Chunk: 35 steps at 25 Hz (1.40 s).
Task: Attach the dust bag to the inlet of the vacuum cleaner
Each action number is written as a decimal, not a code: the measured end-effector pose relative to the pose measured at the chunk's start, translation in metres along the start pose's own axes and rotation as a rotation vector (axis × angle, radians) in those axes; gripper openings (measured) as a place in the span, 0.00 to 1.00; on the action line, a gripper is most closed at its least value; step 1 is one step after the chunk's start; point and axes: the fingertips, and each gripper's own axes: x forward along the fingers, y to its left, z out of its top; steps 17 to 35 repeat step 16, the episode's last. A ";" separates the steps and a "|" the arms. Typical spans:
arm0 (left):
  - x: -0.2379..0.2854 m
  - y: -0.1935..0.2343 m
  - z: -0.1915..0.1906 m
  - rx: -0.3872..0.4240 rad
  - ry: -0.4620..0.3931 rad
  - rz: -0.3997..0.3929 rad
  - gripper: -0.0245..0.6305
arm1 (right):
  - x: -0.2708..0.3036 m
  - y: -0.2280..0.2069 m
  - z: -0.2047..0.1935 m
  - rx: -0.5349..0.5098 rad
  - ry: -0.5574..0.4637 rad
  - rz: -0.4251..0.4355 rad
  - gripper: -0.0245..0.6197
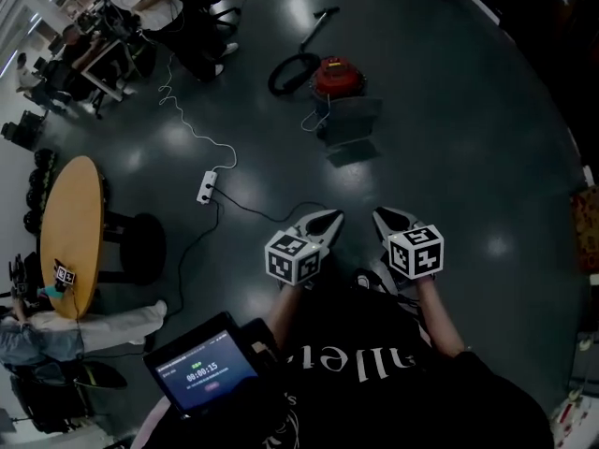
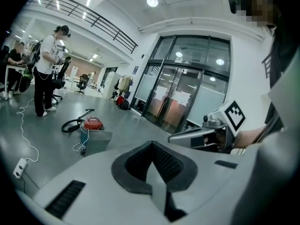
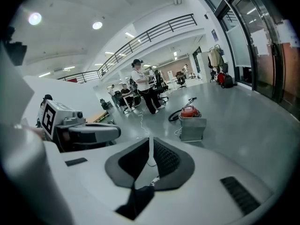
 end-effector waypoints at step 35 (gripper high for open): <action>-0.005 0.002 -0.018 0.050 0.032 0.000 0.04 | 0.012 0.010 -0.019 -0.007 -0.001 0.026 0.10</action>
